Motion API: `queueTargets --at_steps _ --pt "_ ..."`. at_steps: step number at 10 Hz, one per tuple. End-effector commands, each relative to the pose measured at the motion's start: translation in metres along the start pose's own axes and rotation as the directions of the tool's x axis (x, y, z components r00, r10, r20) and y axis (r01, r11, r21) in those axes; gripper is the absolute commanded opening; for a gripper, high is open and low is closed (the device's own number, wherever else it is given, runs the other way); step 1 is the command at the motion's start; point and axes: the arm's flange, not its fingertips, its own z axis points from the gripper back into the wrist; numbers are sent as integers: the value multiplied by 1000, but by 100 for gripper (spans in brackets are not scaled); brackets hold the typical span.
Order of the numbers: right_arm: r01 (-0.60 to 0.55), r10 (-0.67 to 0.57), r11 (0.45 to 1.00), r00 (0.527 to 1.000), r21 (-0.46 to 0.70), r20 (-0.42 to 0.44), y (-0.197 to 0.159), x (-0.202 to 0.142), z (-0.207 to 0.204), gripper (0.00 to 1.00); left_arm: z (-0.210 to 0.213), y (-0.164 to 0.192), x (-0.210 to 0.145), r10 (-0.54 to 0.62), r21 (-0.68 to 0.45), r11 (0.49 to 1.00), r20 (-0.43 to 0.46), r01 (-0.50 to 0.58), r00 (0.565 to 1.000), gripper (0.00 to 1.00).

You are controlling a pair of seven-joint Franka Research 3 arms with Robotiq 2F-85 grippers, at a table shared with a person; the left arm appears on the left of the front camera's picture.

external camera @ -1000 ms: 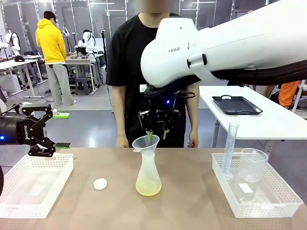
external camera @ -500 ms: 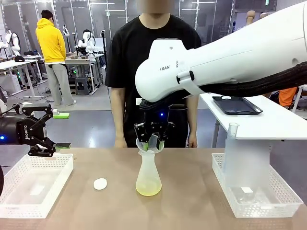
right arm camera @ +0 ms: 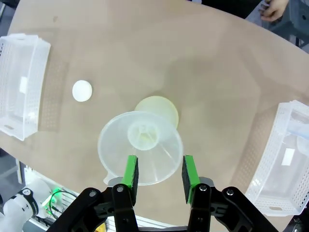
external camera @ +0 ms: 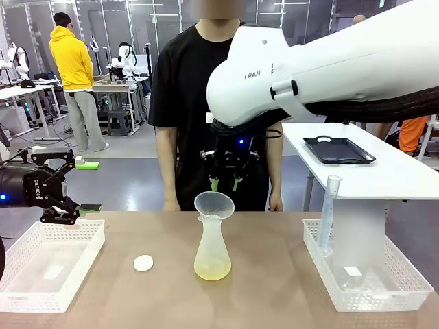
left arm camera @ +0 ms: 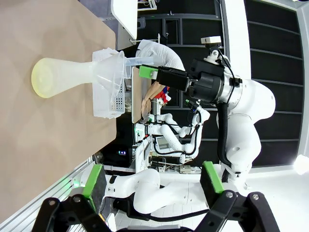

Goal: Prepare the solutions needed for the experiment.
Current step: Once the solution is in the Big flask , pick up the Plastic Funnel and place it back into the right Organizing basket.

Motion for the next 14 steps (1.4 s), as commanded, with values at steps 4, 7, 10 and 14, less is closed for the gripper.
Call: queueTargets --at_steps 4,7,10,14 --pt "70 -70 997 998 35 -1 -24 -8 -33 48 -2 -3 -1 9 -19 1000 2 -9 1000 100" --pt "79 -78 994 997 72 -15 -27 -9 -49 48 -2 -3 -1 9 -19 1000 2 -9 1000 100" --pt "78 -75 991 997 113 -28 -24 -10 -64 48 -2 -3 -1 9 -19 1000 2 -9 1000 100" --pt "107 -102 982 994 158 -37 -27 -12 -76 48 -2 -3 -1 9 -19 1000 2 -9 1000 100"
